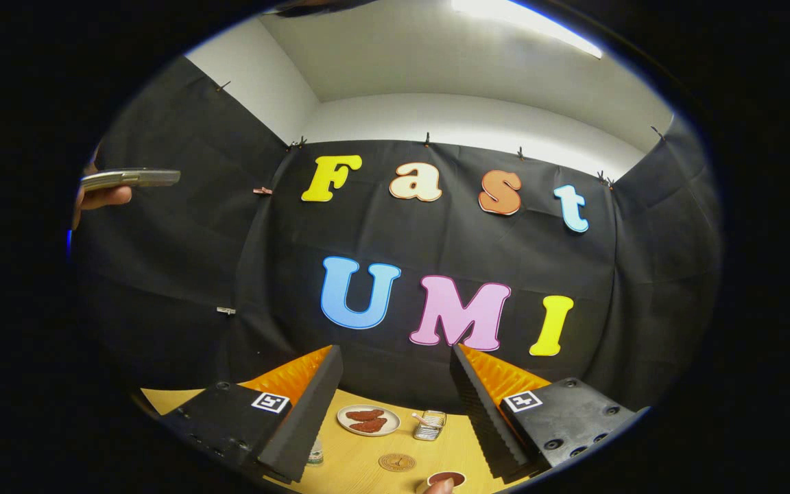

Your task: Take the bottle from table, then pour the juice into the cup, finally place the bottle on the coaster

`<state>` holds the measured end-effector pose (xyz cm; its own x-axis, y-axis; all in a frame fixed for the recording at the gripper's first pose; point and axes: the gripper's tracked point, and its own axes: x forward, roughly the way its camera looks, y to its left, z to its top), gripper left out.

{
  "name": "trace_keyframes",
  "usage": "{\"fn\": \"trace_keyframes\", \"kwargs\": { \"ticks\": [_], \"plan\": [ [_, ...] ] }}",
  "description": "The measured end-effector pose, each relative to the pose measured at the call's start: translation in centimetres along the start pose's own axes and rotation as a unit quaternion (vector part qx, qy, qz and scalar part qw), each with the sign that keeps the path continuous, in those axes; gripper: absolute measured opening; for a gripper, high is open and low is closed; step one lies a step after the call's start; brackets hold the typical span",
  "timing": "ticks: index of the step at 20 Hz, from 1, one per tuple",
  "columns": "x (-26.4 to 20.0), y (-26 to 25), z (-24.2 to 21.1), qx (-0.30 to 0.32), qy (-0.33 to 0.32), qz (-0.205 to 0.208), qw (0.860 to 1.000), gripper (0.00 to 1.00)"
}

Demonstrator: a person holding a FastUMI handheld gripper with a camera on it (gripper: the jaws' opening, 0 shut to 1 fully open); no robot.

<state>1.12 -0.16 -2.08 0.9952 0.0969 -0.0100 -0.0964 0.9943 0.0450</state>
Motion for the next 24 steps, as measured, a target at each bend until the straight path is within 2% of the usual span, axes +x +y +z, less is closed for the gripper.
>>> {"fn": "trace_keyframes", "kwargs": {
  "ticks": [9, 11, 15, 18, 24],
  "plan": [
    [-0.1, 0.6, -1.0, 0.006, 0.012, 0.008, 1.000, 0.97],
    [0.0, 1.5, -2.4, 0.003, 0.014, 0.013, 1.000, 0.97],
    [-0.6, 4.3, -8.9, -0.006, 0.029, 0.021, 0.999, 0.97],
    [-0.4, 7.5, -15.6, -0.002, 0.053, 0.030, 0.998, 0.97],
    [0.9, 11.8, -27.5, 0.035, 0.109, 0.036, 0.993, 0.97]
  ]
}}
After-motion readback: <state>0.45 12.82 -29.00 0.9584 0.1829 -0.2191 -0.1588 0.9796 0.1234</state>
